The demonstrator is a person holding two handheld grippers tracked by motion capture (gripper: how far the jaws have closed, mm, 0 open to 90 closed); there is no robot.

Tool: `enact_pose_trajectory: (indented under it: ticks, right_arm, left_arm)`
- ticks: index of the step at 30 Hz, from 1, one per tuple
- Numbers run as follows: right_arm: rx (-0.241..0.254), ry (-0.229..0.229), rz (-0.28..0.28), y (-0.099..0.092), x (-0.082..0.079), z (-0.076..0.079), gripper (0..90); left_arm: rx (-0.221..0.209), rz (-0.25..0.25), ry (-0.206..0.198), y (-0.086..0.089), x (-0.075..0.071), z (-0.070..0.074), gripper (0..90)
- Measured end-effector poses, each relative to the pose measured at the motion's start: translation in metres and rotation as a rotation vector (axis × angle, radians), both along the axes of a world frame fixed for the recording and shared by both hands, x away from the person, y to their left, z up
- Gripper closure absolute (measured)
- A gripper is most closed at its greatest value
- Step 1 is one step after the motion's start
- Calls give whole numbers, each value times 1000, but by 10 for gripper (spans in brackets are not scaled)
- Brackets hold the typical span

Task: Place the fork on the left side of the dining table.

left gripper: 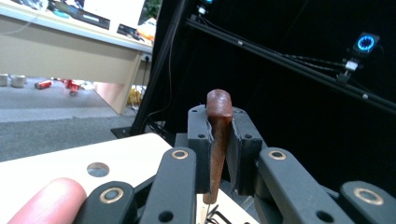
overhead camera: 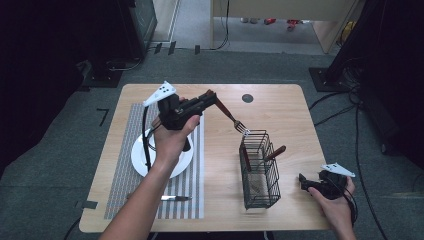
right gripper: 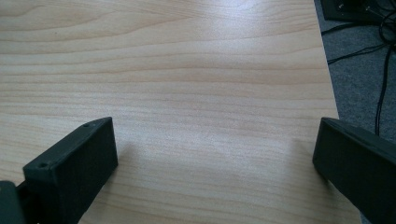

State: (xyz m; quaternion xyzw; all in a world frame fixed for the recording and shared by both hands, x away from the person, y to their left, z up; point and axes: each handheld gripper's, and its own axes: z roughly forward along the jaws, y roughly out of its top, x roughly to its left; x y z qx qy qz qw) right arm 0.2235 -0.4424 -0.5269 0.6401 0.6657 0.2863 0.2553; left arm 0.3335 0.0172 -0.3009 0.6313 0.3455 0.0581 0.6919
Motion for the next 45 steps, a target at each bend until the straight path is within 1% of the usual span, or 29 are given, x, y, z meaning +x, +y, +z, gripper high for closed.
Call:
enact_pose_trajectory:
  ticks: [1, 3, 4, 5, 6, 8, 12, 16, 17, 20, 22, 25, 26, 27, 29, 30, 31, 32, 33, 36, 38, 40, 42, 45]
  right_arm:
    - [-1, -1, 2, 0, 0, 0, 0]
    - [0, 0, 0, 0, 0, 0, 0]
    - [0, 0, 0, 0, 0, 0, 0]
    - [0, 0, 0, 0, 0, 0, 0]
    - [0, 0, 0, 0, 0, 0, 0]
    - [0, 0, 0, 0, 0, 0, 0]
    - [0, 1, 0, 0, 0, 0, 0]
    - [0, 0, 0, 0, 0, 0, 0]
    - [0, 0, 0, 0, 0, 0, 0]
    - [-1, 0, 1, 0, 0, 0, 0]
    - [-1, 1, 1, 0, 0, 0, 0]
    - [-2, 0, 2, 0, 0, 0, 0]
    - [-1, 0, 2, 0, 0, 0, 0]
    - [-1, 0, 2, 0, 0, 0, 0]
    - [-1, 0, 2, 0, 0, 0, 0]
    - [-2, 0, 2, 0, 0, 0, 0]
    - [-2, 0, 2, 0, 0, 0, 0]
    - [-2, 0, 2, 0, 0, 0, 0]
    - [-1, 0, 2, 0, 0, 0, 0]
    - [-1, 0, 2, 0, 0, 0, 0]
    - [-1, 0, 2, 0, 0, 0, 0]
    - [-2, 0, 2, 0, 0, 0, 0]
    - [-1, 0, 1, 0, 0, 0, 0]
    - [-1, 0, 1, 0, 0, 0, 0]
  left_arm:
    - [-6, 4, 8, 5, 1, 0, 826]
    - [-19, 30, 19, 14, 4, -1, 826]
    - [-19, 30, 19, 14, 4, -1, 826]
    - [-24, 40, 22, 20, 5, -2, 826]
    - [-27, 59, 35, 27, 8, -4, 826]
    - [-38, 80, 43, 35, 12, -7, 825]
    - [-69, 144, 40, 51, 20, -18, 825]
    - [-105, 189, 72, 66, 30, -29, 825]
    - [-104, 200, 77, 69, 32, -32, 825]
    - [-107, 258, 89, 79, 39, -42, 825]
    - [-110, 287, 114, 86, 44, -50, 825]
    - [-140, 285, 181, 96, 53, -63, 825]
    - [-156, 287, 198, 99, 56, -67, 824]
    - [-164, 299, 205, 102, 59, -72, 825]
    - [-176, 345, 219, 108, 63, -80, 825]
    - [-178, 358, 228, 111, 66, -84, 825]
    - [-178, 358, 228, 111, 66, -84, 824]
    - [-186, 384, 254, 118, 70, -92, 824]
    - [-195, 394, 267, 121, 73, -97, 825]
    - [-226, 430, 303, 128, 78, -109, 824]
    - [-260, 460, 308, 133, 82, -118, 824]
    - [-306, 490, 319, 137, 86, -128, 823]
    - [-322, 502, 347, 141, 90, -136, 824]
    - [-342, 536, 378, 145, 96, -147, 823]
